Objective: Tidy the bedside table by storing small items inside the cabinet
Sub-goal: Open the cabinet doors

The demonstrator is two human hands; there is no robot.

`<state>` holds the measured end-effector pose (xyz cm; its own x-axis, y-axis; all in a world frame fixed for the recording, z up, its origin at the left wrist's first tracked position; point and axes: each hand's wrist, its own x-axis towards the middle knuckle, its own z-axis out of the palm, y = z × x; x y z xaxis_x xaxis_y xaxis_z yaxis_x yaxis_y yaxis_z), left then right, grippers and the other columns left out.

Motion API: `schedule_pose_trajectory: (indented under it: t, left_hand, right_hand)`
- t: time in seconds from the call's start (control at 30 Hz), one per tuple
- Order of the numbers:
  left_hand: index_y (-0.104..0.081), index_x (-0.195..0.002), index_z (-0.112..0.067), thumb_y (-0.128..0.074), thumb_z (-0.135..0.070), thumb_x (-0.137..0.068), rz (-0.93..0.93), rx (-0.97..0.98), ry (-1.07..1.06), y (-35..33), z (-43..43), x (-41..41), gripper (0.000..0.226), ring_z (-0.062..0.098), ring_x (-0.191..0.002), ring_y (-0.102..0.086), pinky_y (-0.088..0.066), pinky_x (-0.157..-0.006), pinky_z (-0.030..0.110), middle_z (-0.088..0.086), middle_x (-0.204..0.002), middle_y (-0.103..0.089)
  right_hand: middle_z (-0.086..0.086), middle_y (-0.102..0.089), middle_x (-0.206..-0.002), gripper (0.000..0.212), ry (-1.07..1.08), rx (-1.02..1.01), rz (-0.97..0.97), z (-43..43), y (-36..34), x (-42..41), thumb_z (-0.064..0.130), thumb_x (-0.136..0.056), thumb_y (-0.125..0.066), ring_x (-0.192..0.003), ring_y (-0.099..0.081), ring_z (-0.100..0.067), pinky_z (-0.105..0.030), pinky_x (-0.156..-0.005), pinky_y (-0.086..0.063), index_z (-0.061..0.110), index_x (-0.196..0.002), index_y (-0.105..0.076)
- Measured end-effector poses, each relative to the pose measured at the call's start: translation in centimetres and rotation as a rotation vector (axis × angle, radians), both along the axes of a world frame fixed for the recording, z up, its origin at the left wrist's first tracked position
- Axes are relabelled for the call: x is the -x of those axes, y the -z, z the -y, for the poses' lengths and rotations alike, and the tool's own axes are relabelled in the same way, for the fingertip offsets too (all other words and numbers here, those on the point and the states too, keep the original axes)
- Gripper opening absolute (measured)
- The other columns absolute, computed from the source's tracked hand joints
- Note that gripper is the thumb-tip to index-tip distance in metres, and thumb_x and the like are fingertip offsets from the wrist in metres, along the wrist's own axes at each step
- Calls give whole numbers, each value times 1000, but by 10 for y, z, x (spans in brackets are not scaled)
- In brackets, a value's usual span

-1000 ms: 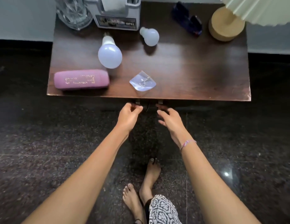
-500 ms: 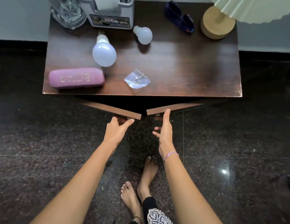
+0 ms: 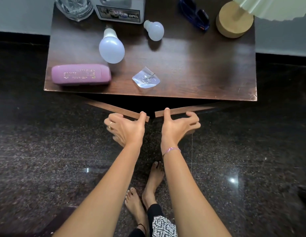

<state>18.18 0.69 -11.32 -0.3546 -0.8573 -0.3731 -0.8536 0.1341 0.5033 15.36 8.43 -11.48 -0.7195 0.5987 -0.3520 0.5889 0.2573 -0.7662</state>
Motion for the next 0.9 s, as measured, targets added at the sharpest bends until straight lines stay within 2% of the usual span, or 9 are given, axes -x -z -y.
schedule_pose_trajectory:
  t: [0.17,0.27,0.37,0.47,0.57,0.67,0.77,0.83,0.9]
  left_hand:
    - [-53,-96,-20,-63,-50,-57,68,378,246,-9,0,4,50,30,-104,-42,-35,-80,42,5,-112,-47]
    - [-65,-76,-26,-53,-49,-70,126,488,513,-6,6,1,27,25,-98,-41,-28,-77,40,-1,-100,-50]
    - [-67,-69,-20,-48,-43,-78,159,612,736,-5,11,4,31,24,-93,-43,-22,-74,38,1,-91,-56]
    - [-67,-68,-15,-38,-35,-87,188,668,963,-8,14,8,40,24,-81,-52,-29,-77,41,1,-75,-65]
    - [-66,-69,-11,-35,-31,-89,188,563,1100,-12,18,12,42,26,-69,-60,-40,-82,39,6,-69,-67]
    - [-66,-72,-7,-42,-34,-86,212,486,1178,-15,23,20,39,30,-69,-62,-35,-61,34,11,-74,-67]
    - [-67,-77,-9,-47,-34,-86,245,467,1243,-16,27,35,34,31,-80,-63,-33,-60,30,10,-83,-68]
    - [-67,-83,-9,-50,-31,-86,297,478,1303,-14,29,44,28,32,-89,-63,-35,-63,30,10,-90,-69]
    - [-67,-90,-11,-52,-30,-87,379,475,1366,-15,29,50,24,31,-95,-63,-36,-65,30,9,-97,-69]
  right_hand:
    - [-6,-37,-123,32,-203,-434,72,14,-9,17,24,-68,-58,-109,-35,-30,-46,-89,-37,16,-97,-47]
    - [-11,-38,-141,28,-392,-598,189,16,-2,8,28,-82,-45,-131,-29,-40,-57,-109,-21,10,-101,-54]
    - [-16,-33,-149,37,-572,-731,213,8,3,-2,37,-91,-38,-142,-9,-46,-65,-112,-5,8,-107,-56]
    - [-17,-40,-144,45,-718,-883,197,-5,-2,-3,44,-96,-33,-144,-8,-41,-66,-110,0,8,-103,-58]
    - [-12,-58,-112,44,-895,-941,227,-8,-14,5,38,-98,-28,-128,-39,-36,-62,-114,1,8,-96,-60]
    - [-7,-61,-86,39,-1147,-961,263,-4,-25,18,26,-97,-30,-96,-54,-29,-61,-115,4,8,-88,-63]
    - [-2,-57,-78,23,-1387,-1054,489,11,-36,38,22,-93,-43,-85,-52,-25,-74,-104,-10,16,-86,-64]
    - [-3,-63,-98,25,-1502,-1079,615,23,-36,48,24,-93,-41,-97,-55,-24,-57,-106,-28,17,-102,-64]
    - [-7,-61,-118,36,-1537,-1068,676,27,-32,52,28,-95,-33,-112,-54,-27,-44,-104,-31,14,-115,-60]
